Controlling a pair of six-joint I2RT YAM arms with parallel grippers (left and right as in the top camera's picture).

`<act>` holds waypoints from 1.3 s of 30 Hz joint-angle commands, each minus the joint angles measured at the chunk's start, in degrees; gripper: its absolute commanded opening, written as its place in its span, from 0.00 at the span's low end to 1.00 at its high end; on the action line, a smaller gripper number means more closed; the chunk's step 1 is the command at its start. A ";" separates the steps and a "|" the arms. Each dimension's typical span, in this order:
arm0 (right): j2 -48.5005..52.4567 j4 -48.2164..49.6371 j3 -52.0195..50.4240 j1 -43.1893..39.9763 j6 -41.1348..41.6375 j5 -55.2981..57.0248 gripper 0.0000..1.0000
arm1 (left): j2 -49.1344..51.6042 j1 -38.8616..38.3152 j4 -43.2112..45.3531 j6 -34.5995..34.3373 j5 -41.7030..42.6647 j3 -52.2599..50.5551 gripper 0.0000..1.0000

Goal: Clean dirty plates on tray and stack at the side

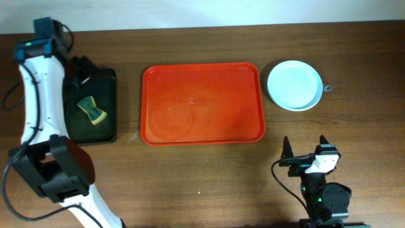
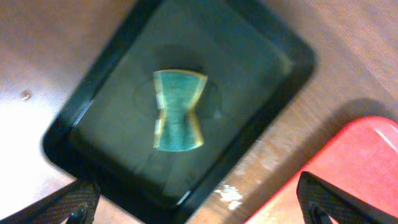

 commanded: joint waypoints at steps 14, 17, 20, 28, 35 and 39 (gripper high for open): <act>-0.66 -0.04 -0.57 -0.33 -0.39 0.31 0.99 | -11.43 -14.84 0.63 17.53 0.59 -0.44 1.00; -0.66 -0.04 -0.57 -0.33 -0.39 0.31 0.99 | -20.02 -14.93 7.06 20.00 0.66 -6.97 0.99; -0.66 -0.02 -0.57 -0.33 -0.39 0.31 0.99 | -35.54 -14.91 18.45 26.56 1.86 -27.67 0.99; -0.66 -0.04 -0.57 -0.33 -0.39 0.31 0.99 | -92.45 -14.84 41.53 36.57 7.72 -79.25 0.99; -0.66 -0.02 -0.57 -0.33 -0.39 0.28 0.99 | -115.38 -14.84 45.97 36.54 8.17 -90.58 0.99; -0.66 -0.04 -0.57 -0.33 -0.39 0.28 0.99 | -116.41 -14.84 63.95 36.54 11.15 -100.59 0.99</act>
